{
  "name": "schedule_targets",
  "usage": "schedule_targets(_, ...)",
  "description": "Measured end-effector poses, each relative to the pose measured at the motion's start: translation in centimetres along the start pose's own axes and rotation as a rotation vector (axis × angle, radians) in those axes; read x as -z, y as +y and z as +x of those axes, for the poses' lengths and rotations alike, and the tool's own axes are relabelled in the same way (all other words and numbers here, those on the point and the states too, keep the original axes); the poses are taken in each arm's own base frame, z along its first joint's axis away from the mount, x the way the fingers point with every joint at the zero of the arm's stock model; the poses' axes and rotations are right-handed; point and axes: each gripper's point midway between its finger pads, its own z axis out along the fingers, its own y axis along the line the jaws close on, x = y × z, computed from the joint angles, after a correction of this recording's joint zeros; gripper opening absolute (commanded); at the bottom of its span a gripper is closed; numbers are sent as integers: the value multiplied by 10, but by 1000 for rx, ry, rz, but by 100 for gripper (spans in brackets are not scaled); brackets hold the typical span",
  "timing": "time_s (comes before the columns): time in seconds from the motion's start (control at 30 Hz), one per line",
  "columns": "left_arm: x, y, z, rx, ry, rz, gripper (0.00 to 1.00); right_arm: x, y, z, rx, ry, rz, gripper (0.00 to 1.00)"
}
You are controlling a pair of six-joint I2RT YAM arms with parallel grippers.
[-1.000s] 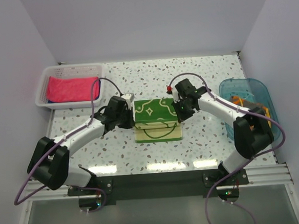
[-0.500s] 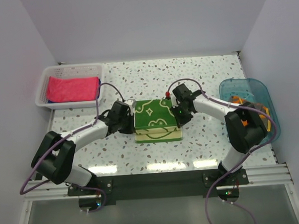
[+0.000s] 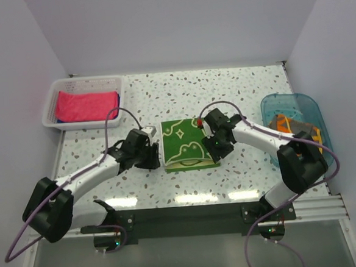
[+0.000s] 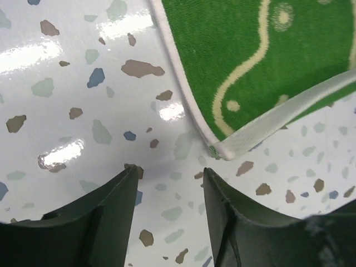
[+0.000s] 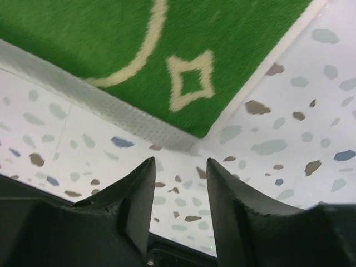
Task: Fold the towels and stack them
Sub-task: Fold the towel
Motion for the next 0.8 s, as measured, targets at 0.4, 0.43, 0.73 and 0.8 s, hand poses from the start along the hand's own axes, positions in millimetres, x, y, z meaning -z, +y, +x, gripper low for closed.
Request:
schedule_targets(0.4, 32, -9, -2, 126, -121, 52, 71, 39, 38, -6, -4, -139, -50, 47)
schedule_targets(0.43, 30, -9, -1, 138, -115, 49, 68, 40, 37, -10, -23, -161, -43, 46)
schedule_targets(0.73, 5, -31, -14, 165, -56, 20, 47, 17, 22, -29, -192, -242, -14, 26)
schedule_targets(0.8, -3, -43, -25, 147, -64, 24, 46, 8, 16, -28, -229, -241, -8, 25)
